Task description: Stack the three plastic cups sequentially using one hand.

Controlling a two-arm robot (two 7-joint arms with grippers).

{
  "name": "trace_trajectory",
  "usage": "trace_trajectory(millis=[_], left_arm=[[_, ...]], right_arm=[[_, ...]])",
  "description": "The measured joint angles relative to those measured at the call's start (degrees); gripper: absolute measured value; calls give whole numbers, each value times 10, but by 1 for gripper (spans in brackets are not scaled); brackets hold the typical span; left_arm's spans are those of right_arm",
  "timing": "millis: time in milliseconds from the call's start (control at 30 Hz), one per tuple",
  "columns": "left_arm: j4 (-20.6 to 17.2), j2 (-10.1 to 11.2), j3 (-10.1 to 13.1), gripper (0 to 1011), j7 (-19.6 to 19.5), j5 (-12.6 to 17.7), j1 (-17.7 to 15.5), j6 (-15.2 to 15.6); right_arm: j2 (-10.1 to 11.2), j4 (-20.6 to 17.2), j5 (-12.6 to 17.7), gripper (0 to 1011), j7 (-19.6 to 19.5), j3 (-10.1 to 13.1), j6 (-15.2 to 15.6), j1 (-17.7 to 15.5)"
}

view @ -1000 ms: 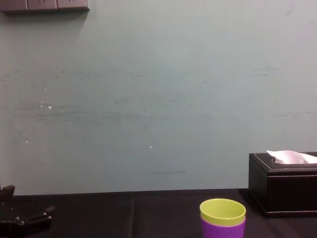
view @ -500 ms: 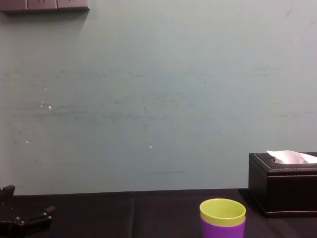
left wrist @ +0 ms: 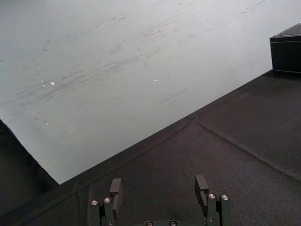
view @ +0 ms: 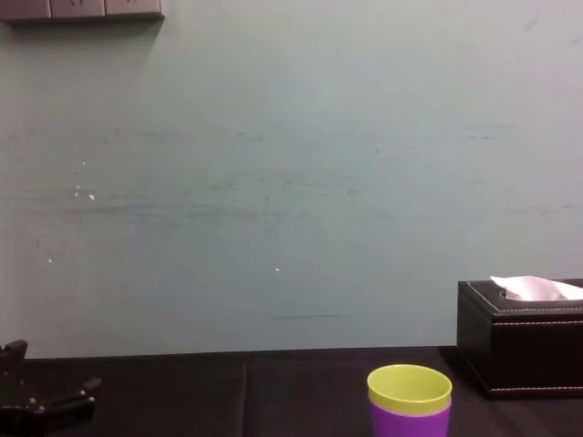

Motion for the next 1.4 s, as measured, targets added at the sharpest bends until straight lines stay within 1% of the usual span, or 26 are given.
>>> trace_trajectory(millis=[133,333,600,933,967,1033,1100,1200,1233,1400], left_arm=[[0,0,0,1011,0,0,0,0],[0,0,0,1012,0,0,0,0],[0,0,0,1011,0,0,0,0],[0,0,0,1011,0,0,0,0],[0,0,0,1011,0,0,0,0],[0,0,0,1011,0,0,0,0],[0,0,0,1011,0,0,0,0],[0,0,0,1011,0,0,0,0],[0,0,0,1011,0,0,0,0],[0,0,0,1012,0,0,0,0]], right_arm=[[-5,6,0,1003,0,-5,2,8],[-20,23,-2,1003,0,-16,8,25],[-31,32,-4,1003,-3,-25,11,35],[-32,33,-3,995,-3,-25,12,36],[-32,33,-3,969,-4,-25,12,36],[-32,33,-2,956,-4,-25,12,36],[-32,32,-2,887,-4,-25,12,35],[-32,32,-2,818,-4,-25,11,35],[-32,32,-2,773,-4,-25,11,35],[-31,32,-2,733,-4,-24,11,35]])
